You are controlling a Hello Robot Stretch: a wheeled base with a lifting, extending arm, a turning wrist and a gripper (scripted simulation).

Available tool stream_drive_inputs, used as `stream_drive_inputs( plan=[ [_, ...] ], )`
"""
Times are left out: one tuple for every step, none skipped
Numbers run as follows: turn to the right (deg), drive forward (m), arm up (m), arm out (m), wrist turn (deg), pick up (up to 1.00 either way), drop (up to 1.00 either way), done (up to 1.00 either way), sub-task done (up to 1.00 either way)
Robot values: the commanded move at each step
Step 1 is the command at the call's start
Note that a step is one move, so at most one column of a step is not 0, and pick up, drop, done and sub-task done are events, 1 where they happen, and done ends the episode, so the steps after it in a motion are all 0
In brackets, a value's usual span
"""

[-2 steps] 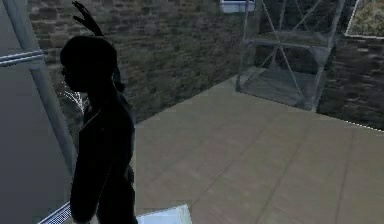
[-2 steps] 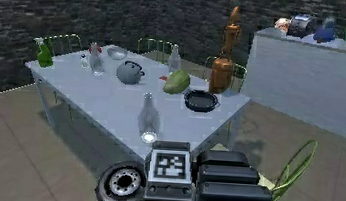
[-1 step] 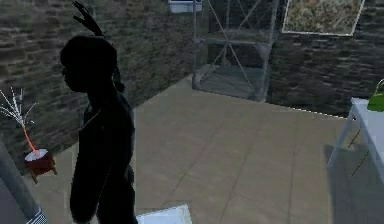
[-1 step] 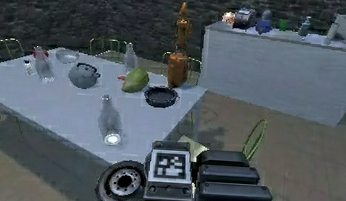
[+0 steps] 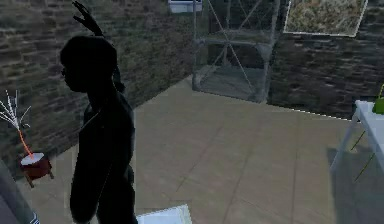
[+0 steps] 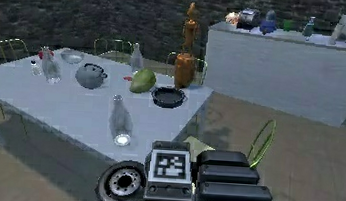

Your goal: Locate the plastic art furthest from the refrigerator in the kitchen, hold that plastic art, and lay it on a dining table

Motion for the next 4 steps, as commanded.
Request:
stream_drive_inputs(
  plan=[
    [24.0,0.00,0.00,0.00,0.0,0.00,0.00,0.00,0.00],
    [0.0,1.00,0.00,0.00,0.0,0.00,0.00,0.00,0.00],
    [15.0,0.00,0.00,0.00,0.0,0.00,0.00,0.00,0.00],
    [0.0,0.15,0.00,0.00,0.0,0.00,0.00,0.00,0.00]
  ],
)
